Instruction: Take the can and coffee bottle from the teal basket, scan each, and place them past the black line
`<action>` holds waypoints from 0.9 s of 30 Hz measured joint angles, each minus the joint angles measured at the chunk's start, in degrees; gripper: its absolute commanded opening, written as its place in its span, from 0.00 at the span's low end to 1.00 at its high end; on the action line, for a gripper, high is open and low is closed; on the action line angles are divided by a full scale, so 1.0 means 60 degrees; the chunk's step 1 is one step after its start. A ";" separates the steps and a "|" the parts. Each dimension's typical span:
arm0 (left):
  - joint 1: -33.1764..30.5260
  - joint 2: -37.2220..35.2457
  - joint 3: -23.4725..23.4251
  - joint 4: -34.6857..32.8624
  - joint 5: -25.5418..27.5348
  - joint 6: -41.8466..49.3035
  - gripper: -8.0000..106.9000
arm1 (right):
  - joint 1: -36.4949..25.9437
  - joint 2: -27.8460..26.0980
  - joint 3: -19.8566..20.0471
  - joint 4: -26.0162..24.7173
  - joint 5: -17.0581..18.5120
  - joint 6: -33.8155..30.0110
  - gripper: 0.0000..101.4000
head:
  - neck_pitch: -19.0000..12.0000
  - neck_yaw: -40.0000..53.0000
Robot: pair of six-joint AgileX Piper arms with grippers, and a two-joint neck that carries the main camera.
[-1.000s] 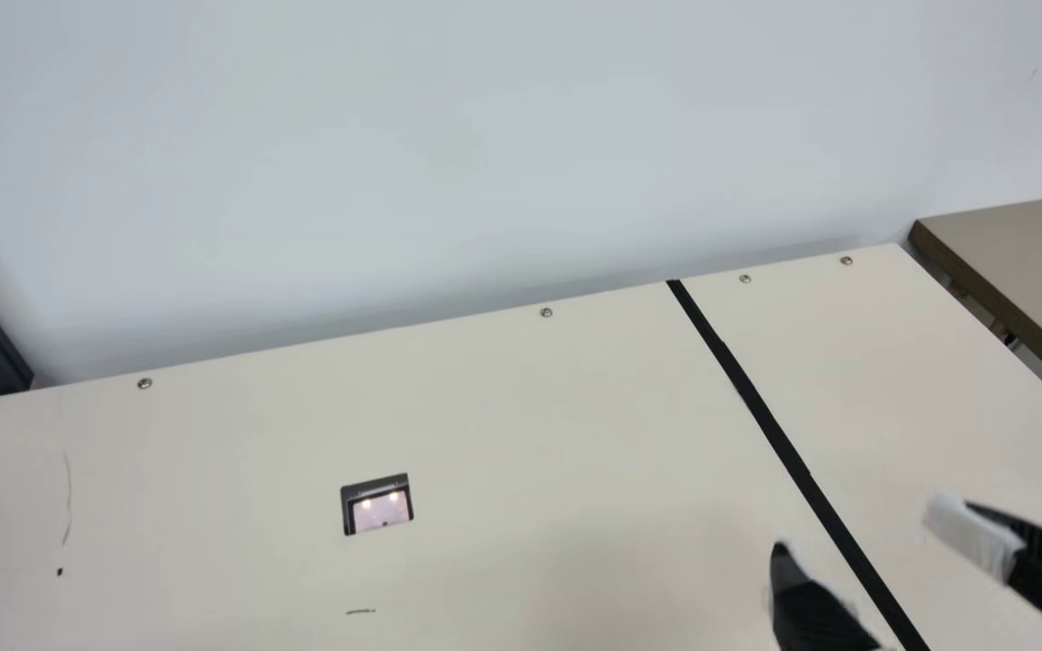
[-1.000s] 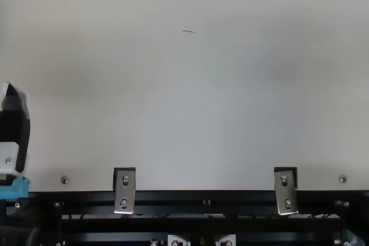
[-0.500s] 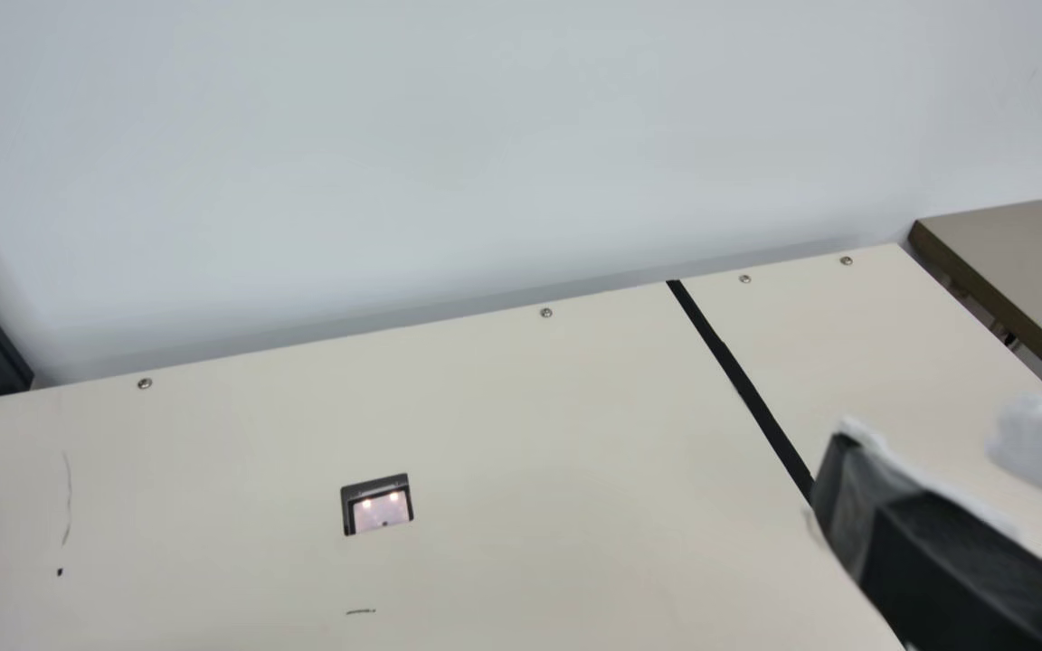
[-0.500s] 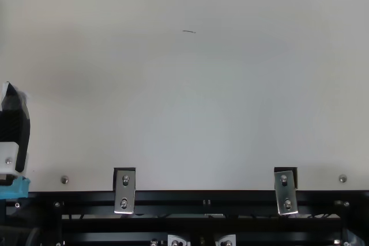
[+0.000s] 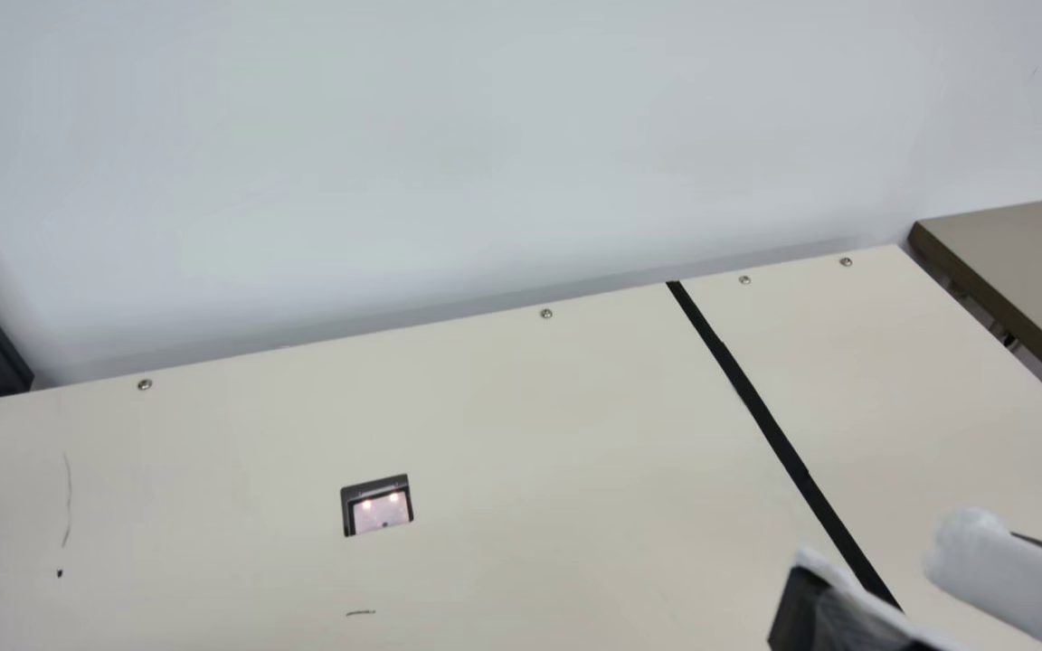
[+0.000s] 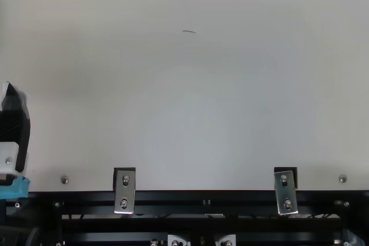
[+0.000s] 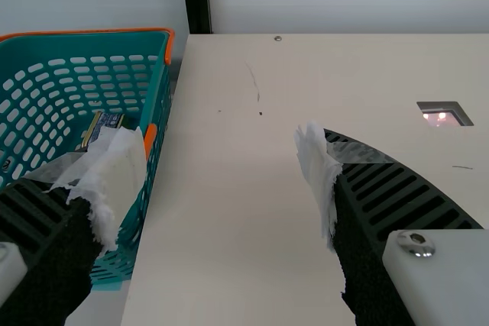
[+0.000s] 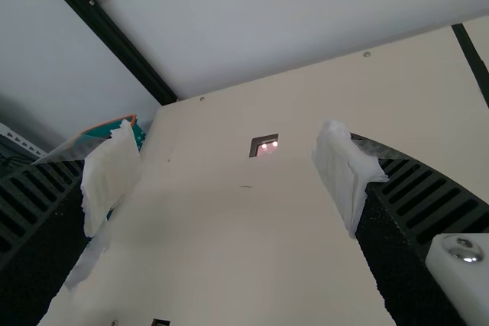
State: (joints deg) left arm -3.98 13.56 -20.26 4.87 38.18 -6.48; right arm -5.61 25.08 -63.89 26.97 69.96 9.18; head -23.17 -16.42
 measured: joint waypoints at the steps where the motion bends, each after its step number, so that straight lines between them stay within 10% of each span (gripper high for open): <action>1: 0.0000 0.0000 0.0000 0.0000 0.0000 0.0000 0.85 | 0.0000 0.0010 0.0027 0.0035 -0.0008 0.0039 1.00 | 0.0000 0.0000; 20: 0.0000 0.0000 0.0000 0.0000 0.0000 0.0000 0.85 | 0.0090 -0.0013 0.0242 0.0420 -0.0007 0.1014 1.00 | 0.0049 0.0049; 27: 0.0000 0.0000 0.0000 0.0000 0.0000 0.0000 0.85 | 0.0090 -0.0013 0.0242 0.0420 -0.0007 0.1014 1.00 | 0.0000 0.2444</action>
State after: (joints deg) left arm -3.98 13.56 -20.26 4.87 38.18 -6.48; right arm -5.07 25.00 -62.44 29.49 69.92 15.26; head -23.17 -1.76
